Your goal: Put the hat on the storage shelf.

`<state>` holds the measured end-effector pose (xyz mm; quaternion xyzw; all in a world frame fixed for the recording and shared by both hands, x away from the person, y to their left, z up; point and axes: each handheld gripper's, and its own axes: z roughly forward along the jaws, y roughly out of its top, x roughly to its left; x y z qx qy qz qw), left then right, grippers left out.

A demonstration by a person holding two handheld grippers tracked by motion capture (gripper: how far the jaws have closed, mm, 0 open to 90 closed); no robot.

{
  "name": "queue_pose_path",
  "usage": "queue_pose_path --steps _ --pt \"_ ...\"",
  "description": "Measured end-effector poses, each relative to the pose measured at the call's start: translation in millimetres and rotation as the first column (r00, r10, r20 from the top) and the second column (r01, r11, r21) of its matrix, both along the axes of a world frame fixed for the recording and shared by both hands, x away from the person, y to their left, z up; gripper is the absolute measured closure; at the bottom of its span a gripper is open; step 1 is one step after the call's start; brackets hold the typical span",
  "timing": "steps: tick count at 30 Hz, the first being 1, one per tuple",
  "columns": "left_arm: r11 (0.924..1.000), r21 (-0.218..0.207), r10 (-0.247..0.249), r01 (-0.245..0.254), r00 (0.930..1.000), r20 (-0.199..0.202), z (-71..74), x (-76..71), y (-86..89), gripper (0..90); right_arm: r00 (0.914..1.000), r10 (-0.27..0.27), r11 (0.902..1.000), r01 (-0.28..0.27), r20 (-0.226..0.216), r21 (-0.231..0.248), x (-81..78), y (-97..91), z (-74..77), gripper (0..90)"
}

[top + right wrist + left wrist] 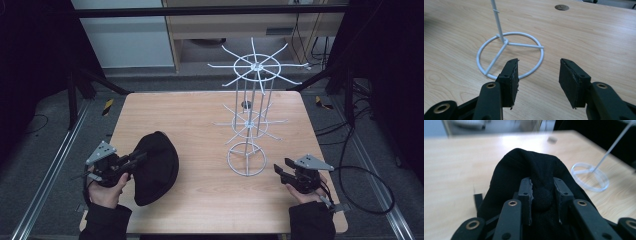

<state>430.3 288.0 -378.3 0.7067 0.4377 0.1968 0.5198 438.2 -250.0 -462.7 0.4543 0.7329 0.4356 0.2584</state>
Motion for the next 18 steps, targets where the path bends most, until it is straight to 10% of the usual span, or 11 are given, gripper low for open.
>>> queue_pose_path --steps 8,18 --pt "0.9875 -0.146 -0.039 0.06 0.9884 0.147 27.8 -10.9 2.4 71.1 0.9998 -0.02 0.9998 0.02 0.0 -0.004 1.6 -4.9 -2.2 49.6" --pt "0.9597 -0.267 -0.005 0.088 0.9545 0.298 55.7 -11.4 -5.3 71.1 0.9995 -0.031 0.9995 0.031 0.009 -0.009 3.0 -6.3 -4.2 49.2"
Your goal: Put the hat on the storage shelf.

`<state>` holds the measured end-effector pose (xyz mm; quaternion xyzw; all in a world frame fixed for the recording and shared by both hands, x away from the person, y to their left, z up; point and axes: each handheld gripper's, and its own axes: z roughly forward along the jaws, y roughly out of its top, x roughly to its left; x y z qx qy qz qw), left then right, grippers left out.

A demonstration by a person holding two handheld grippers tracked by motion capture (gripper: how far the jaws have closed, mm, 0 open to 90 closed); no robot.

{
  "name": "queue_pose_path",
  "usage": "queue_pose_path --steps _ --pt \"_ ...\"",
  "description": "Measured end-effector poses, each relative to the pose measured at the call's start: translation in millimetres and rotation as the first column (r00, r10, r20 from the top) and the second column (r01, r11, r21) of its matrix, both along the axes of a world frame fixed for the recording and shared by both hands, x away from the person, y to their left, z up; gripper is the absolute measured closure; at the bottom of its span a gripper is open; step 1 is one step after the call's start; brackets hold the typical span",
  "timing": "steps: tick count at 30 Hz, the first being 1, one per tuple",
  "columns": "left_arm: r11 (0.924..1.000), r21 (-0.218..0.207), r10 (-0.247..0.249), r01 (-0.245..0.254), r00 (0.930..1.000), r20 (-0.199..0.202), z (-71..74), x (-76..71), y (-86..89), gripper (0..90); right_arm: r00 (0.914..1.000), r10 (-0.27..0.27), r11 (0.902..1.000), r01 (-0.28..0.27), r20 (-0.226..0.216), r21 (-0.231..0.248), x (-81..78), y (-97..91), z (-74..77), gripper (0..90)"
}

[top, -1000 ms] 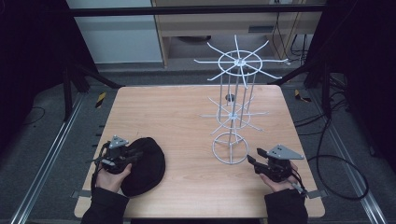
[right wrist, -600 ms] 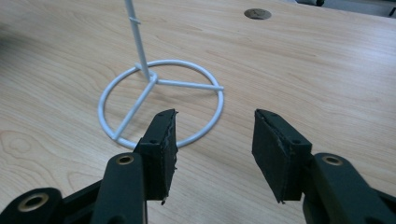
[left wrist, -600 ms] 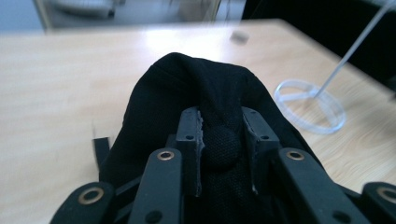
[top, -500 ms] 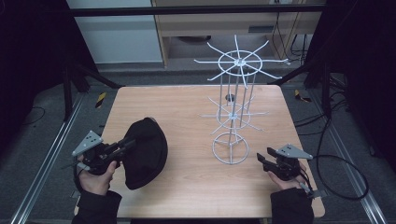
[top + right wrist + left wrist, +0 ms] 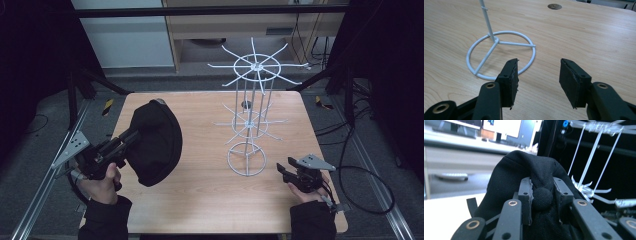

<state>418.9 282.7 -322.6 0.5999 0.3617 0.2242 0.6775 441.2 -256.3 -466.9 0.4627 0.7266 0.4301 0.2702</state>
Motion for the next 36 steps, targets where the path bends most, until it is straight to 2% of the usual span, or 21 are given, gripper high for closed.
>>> queue_pose_path --steps 1,2,5,8,11,18,19,24,28,31,36 --pt "1.0 0.0 0.0 0.0 1.0 0.0 0.0 0.0 0.0 71.1 1.0 0.0 1.0 0.0 0.0 0.0 0.0 0.0 0.0 49.2" --pt "0.9995 -0.032 -0.002 0.003 0.9996 0.026 8.0 0.9 -3.7 71.0 1.0 0.001 1.0 -0.001 0.003 -0.008 1.0 0.2 -0.9 49.1" --pt "0.9978 -0.064 -0.014 0.017 0.9983 0.056 17.6 2.2 -8.9 71.0 1.0 -0.002 0.9999 0.002 0.0 -0.011 1.5 0.1 -1.6 49.0" --pt "0.9961 -0.084 -0.023 0.029 0.9969 0.075 24.4 3.5 -13.3 71.0 1.0 -0.005 1.0 0.005 -0.002 -0.007 1.7 -0.3 -1.8 49.0" --pt "0.9887 -0.14 -0.039 0.055 0.9928 0.114 38.7 6.1 -23.9 71.0 0.9999 -0.009 0.9999 0.009 -0.005 -0.01 2.4 -1.4 -2.6 49.0" --pt "0.9792 -0.187 -0.05 0.08 0.9857 0.161 57.3 9.2 -39.8 71.1 1.0 -0.008 0.9998 0.008 -0.002 -0.016 3.5 -1.6 -3.6 49.1" --pt "0.9753 -0.203 -0.051 0.086 0.9834 0.174 64.9 11.7 -45.4 71.1 0.9999 -0.01 0.9998 0.009 -0.003 -0.016 3.8 -1.5 -3.8 49.1" --pt "0.9647 -0.246 -0.044 0.095 0.9782 0.203 81.4 18.3 -55.9 71.1 0.9999 -0.011 0.9998 0.011 0.001 -0.015 4.2 -2.1 -4.1 49.2" --pt "0.9621 -0.256 -0.038 0.094 0.9753 0.218 92.1 24.0 -65.0 71.1 0.9999 -0.009 0.9999 0.009 -0.005 -0.006 4.4 -2.2 -4.2 49.3" --pt "0.9602 -0.264 -0.032 0.091 0.9753 0.218 102.3 33.5 -76.6 71.1 1.0 -0.005 1.0 0.005 -0.008 -0.005 5.2 -1.0 -5.1 49.3" --pt "0.9605 -0.261 -0.041 0.098 0.9758 0.215 106.0 43.7 -90.7 71.1 1.0 -0.003 1.0 0.003 -0.009 0.002 4.8 -0.7 -4.8 49.3"
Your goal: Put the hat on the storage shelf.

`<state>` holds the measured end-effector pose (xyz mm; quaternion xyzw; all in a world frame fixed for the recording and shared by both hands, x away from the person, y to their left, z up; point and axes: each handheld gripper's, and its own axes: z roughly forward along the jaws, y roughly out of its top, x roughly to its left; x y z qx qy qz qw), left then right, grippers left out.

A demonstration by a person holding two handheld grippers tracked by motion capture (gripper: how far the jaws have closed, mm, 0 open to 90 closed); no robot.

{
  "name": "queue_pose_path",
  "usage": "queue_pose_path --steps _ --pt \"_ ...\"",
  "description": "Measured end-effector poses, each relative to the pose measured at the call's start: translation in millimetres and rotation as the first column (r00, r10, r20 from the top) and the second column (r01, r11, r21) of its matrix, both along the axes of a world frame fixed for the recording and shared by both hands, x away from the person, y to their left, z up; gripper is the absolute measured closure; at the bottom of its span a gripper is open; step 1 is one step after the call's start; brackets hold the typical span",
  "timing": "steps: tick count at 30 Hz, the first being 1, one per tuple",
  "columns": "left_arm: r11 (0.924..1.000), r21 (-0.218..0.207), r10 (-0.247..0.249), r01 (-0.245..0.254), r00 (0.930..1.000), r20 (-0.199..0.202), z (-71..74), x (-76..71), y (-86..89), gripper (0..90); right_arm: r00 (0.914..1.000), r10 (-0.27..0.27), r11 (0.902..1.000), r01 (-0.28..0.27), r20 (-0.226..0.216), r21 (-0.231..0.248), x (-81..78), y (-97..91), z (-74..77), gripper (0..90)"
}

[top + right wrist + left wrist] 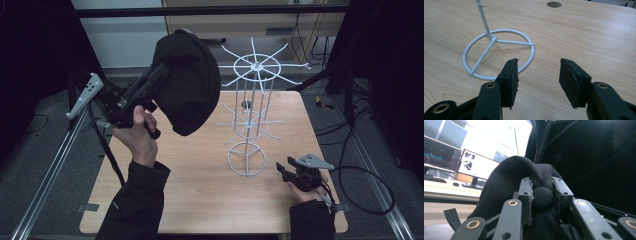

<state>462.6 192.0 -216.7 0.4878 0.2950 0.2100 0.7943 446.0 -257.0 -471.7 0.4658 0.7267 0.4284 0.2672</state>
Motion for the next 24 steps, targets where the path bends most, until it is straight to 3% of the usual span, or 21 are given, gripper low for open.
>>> queue_pose_path --steps 5,9,13,19,24 --pt "0.9997 0.024 -0.002 0.004 0.9985 -0.054 -12.7 14.9 -16.3 71.0 1.0 0.001 1.0 -0.001 0.001 -0.001 0.1 -0.8 -0.3 49.3" --pt "0.9994 0.032 -0.007 0.01 0.9965 -0.083 -27.2 20.2 -17.7 70.5 1.0 0.001 1.0 -0.001 0.002 0.0 0.2 -0.6 -0.4 49.3" --pt "0.9972 0.073 -0.002 0.01 0.9938 -0.111 -36.6 23.0 -13.4 69.8 1.0 0.001 1.0 -0.001 0.002 -0.006 0.5 -0.8 -0.9 49.2" --pt "0.9861 0.162 -0.012 0.038 0.9877 -0.156 -48.6 26.1 -7.8 66.4 1.0 0.001 0.9999 -0.001 0.001 -0.011 0.7 -0.4 -1.4 48.7" --pt "0.9725 0.229 -0.004 0.043 0.9862 -0.165 -57.3 24.0 -8.8 64.7 1.0 0.001 0.9999 -0.001 0.0 -0.014 1.0 0.0 -1.9 48.1"
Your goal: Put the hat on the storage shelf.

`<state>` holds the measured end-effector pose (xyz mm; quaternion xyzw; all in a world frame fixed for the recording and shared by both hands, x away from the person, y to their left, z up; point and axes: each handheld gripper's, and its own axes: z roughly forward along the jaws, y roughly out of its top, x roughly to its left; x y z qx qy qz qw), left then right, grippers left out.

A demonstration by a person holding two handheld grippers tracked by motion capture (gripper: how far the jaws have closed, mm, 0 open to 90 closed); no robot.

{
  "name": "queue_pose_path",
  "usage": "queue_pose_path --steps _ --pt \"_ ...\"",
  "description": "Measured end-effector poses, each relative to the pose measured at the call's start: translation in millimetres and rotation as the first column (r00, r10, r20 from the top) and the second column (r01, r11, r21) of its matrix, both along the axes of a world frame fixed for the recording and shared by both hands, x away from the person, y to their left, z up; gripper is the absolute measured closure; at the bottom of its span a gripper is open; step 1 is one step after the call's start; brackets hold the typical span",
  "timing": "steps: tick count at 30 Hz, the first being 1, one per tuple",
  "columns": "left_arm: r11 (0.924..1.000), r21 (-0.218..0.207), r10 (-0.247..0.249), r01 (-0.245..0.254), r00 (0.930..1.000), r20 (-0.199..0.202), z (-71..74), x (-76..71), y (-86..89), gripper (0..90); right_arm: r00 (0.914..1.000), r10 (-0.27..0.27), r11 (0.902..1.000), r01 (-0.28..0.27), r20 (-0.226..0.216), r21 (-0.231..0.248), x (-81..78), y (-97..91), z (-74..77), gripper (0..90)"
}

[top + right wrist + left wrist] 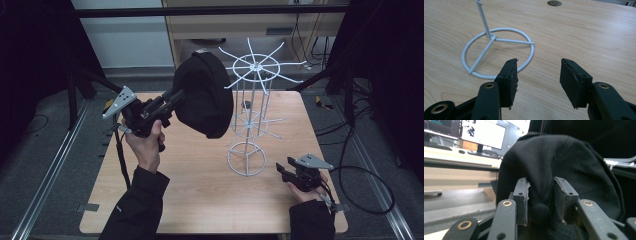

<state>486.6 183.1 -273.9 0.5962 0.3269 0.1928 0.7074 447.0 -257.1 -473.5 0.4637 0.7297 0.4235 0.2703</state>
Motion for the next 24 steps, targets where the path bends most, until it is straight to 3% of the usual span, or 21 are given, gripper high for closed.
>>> queue_pose_path --steps 9,15,24 --pt "0.9985 0.054 -0.003 0.004 0.9999 -0.016 -5.3 0.3 -5.5 63.6 1.0 0.003 1.0 -0.003 -0.003 -0.002 0.4 0.5 -0.8 48.0" --pt "0.9983 0.058 0.007 -0.006 0.9998 -0.019 -6.1 2.9 -4.9 60.3 1.0 0.005 1.0 -0.005 -0.006 -0.002 0.4 0.6 -0.9 47.9" --pt "0.9921 0.101 0.074 -0.073 0.9973 0.0 -9.5 -2.1 6.1 44.7 1.0 0.002 1.0 -0.002 -0.003 0.004 0.0 0.1 -0.8 47.6"
